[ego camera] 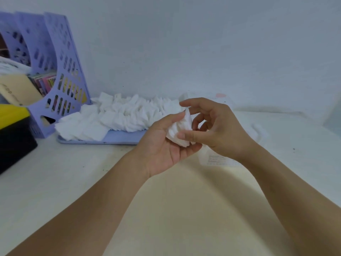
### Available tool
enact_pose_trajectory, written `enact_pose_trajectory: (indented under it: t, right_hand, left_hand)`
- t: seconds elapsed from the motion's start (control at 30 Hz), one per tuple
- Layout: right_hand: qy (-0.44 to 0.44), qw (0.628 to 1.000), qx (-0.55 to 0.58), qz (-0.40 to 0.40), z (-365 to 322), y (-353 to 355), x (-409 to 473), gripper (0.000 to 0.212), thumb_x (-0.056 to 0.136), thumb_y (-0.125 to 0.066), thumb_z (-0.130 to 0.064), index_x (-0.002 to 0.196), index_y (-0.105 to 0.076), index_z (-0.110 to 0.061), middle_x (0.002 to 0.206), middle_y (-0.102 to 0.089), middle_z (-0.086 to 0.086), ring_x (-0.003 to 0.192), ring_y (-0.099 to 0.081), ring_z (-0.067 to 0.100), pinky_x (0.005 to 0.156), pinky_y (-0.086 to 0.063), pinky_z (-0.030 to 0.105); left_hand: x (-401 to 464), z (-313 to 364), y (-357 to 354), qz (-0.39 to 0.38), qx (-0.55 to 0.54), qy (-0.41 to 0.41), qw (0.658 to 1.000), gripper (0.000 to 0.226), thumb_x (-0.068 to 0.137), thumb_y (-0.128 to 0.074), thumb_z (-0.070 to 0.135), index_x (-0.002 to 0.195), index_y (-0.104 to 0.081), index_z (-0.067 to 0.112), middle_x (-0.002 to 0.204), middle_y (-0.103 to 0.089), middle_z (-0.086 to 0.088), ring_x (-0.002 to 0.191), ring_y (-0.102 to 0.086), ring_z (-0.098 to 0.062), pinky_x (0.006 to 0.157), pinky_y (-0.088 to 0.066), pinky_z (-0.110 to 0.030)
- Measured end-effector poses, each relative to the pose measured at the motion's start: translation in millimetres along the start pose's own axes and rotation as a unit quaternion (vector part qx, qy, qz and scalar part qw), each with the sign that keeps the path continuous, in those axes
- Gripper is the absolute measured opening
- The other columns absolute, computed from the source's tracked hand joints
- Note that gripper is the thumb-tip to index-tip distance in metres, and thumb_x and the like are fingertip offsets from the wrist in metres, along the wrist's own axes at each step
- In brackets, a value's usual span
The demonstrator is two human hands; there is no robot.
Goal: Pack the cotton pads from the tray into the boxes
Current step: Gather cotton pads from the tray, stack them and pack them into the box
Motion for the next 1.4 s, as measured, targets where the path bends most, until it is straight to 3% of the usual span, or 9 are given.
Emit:
enact_pose_trajectory:
  t: [0.13, 0.27, 0.5, 0.6, 0.7, 0.8, 0.97, 1.07, 1.4]
  right_hand:
    - [-0.007, 1.000, 0.026, -0.015, 4, 2, 0, 0.062, 0.071, -0.092, -0.020, 0.126, -0.065, -0.025, 0.113, -0.068, -0.003, 0.080, -0.066, 0.024, 0.068, -0.055, 0.030]
    - [-0.006, 0.999, 0.047, -0.013, 8, 4, 1, 0.040, 0.083, -0.083, -0.015, 0.121, -0.069, -0.020, 0.112, -0.070, 0.000, 0.085, -0.065, 0.027, 0.074, -0.057, 0.040]
    - [0.004, 0.999, 0.022, 0.032, 6, 15, 2, 0.006, 0.088, -0.076, -0.008, 0.091, -0.074, -0.013, 0.089, -0.072, 0.007, 0.080, -0.063, 0.031, 0.064, -0.051, 0.049]
    - [0.020, 0.999, 0.026, 0.032, -1, 21, 2, 0.009, 0.089, -0.075, -0.009, 0.089, -0.074, -0.018, 0.099, -0.074, 0.008, 0.092, -0.067, 0.035, 0.076, -0.055, 0.052]
    - [0.040, 0.996, 0.059, 0.047, -10, 34, 2, 0.006, 0.089, -0.073, -0.002, 0.094, -0.073, -0.006, 0.095, -0.076, 0.010, 0.092, -0.072, 0.026, 0.084, -0.060, 0.041]
    - [0.012, 0.987, 0.150, 0.051, -6, 47, 1, 0.008, 0.087, -0.072, -0.004, 0.094, -0.071, -0.006, 0.077, -0.072, 0.002, 0.072, -0.065, 0.010, 0.072, -0.051, 0.023]
    - [-0.028, 0.993, 0.110, -0.027, 2, 22, -1, 0.010, 0.088, -0.070, 0.001, 0.098, -0.072, 0.000, 0.080, -0.072, 0.002, 0.071, -0.065, 0.010, 0.069, -0.051, 0.021]
    - [-0.017, 0.998, 0.066, -0.012, 4, 17, 1, 0.009, 0.089, -0.072, 0.000, 0.094, -0.075, -0.006, 0.085, -0.075, 0.009, 0.077, -0.069, 0.015, 0.074, -0.056, 0.029]
    - [-0.034, 0.998, 0.045, -0.040, 8, 13, 0, 0.011, 0.093, -0.069, -0.005, 0.102, -0.072, -0.011, 0.093, -0.071, 0.005, 0.080, -0.065, 0.013, 0.068, -0.054, 0.026]
  left_hand:
    - [1, 1, 3, 0.026, -0.012, 0.003, 1.000, 0.046, 0.085, -0.067, 0.027, 0.127, -0.062, 0.008, 0.113, -0.069, -0.012, 0.098, -0.070, -0.023, 0.079, -0.061, -0.036]
    - [1, 5, 9, 0.044, -0.003, -0.002, 0.999, 0.054, 0.086, -0.068, 0.032, 0.134, -0.060, 0.009, 0.136, -0.063, -0.014, 0.111, -0.065, -0.026, 0.083, -0.060, -0.033]
    - [3, 2, 16, 0.065, -0.016, 0.012, 0.998, 0.051, 0.083, -0.070, 0.027, 0.126, -0.064, 0.001, 0.119, -0.064, -0.017, 0.107, -0.060, -0.028, 0.087, -0.059, -0.037]
    - [4, -1, 15, 0.065, -0.024, 0.020, 0.997, 0.052, 0.084, -0.071, 0.029, 0.127, -0.064, 0.002, 0.116, -0.063, -0.017, 0.105, -0.060, -0.029, 0.085, -0.060, -0.037]
    - [4, -5, 15, 0.063, -0.031, 0.034, 0.997, 0.054, 0.081, -0.072, 0.031, 0.123, -0.064, -0.001, 0.108, -0.064, -0.019, 0.092, -0.067, -0.030, 0.084, -0.059, -0.036]
    - [3, -8, 13, 0.051, -0.029, 0.051, 0.997, 0.062, 0.080, -0.073, 0.033, 0.129, -0.060, -0.002, 0.114, -0.062, -0.020, 0.090, -0.068, -0.031, 0.081, -0.060, -0.035]
    - [0, -10, 2, 0.010, -0.006, 0.066, 0.998, 0.055, 0.085, -0.064, 0.040, 0.125, -0.063, 0.002, 0.107, -0.069, -0.023, 0.088, -0.071, -0.036, 0.074, -0.062, -0.037]
    - [-1, -13, -1, -0.019, 0.007, 0.077, 0.997, 0.060, 0.091, -0.061, 0.044, 0.135, -0.058, 0.003, 0.110, -0.065, -0.024, 0.092, -0.070, -0.038, 0.073, -0.063, -0.041]
    - [4, -16, 1, -0.041, 0.021, 0.076, 0.996, 0.068, 0.094, -0.057, 0.051, 0.141, -0.052, 0.003, 0.114, -0.063, -0.020, 0.091, -0.070, -0.033, 0.072, -0.062, -0.040]
Point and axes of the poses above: each hand's wrist, its own x-axis towards the middle knuckle, its own y-axis out of the back of the hand, z = x × y, the point moved 9 cm from there along x, towards the middle knuckle
